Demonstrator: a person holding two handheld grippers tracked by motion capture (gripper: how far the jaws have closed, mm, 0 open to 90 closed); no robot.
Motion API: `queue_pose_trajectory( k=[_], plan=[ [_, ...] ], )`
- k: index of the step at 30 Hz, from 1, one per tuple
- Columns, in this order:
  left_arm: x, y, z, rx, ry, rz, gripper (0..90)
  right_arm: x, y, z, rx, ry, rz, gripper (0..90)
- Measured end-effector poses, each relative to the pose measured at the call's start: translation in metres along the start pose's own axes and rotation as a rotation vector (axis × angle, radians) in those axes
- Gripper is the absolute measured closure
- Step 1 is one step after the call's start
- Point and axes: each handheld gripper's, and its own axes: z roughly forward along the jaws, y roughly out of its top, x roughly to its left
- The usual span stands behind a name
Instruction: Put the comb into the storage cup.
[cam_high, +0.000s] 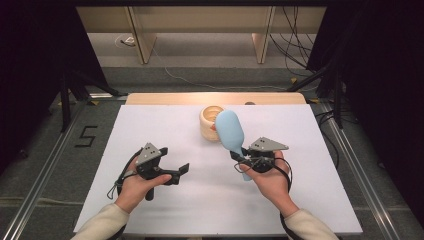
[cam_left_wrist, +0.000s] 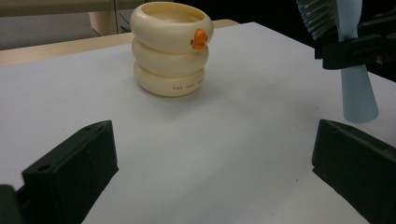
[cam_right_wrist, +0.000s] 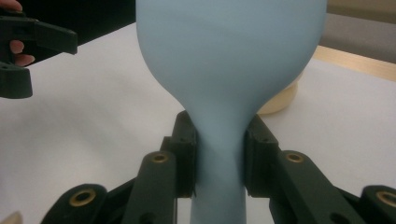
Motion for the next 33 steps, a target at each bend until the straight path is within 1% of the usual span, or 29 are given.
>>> queue_pose_trajectory(
  k=[11, 16, 22, 27, 33],
  plan=[
    [-0.005, 0.013, 0.009, -0.021, -0.016, 0.002, 0.0, 0.003, -0.001, 0.003, -0.014, -0.01, 0.011, 70.6],
    [-0.01, 0.02, 0.015, -0.033, -0.031, 0.007, 0.0, 0.004, 0.0, 0.003, -0.022, -0.01, 0.009, 70.6],
    [-0.019, 0.026, 0.024, -0.031, -0.048, 0.018, 0.1, 0.005, 0.001, 0.005, -0.025, -0.01, 0.007, 70.7],
    [-0.026, 0.03, 0.029, -0.033, -0.06, 0.029, 0.3, 0.006, 0.002, 0.004, -0.029, -0.008, 0.008, 70.6],
    [-0.029, 0.035, 0.033, -0.038, -0.067, 0.026, 0.6, 0.007, 0.002, 0.005, -0.035, -0.007, 0.008, 70.6]
  ],
)
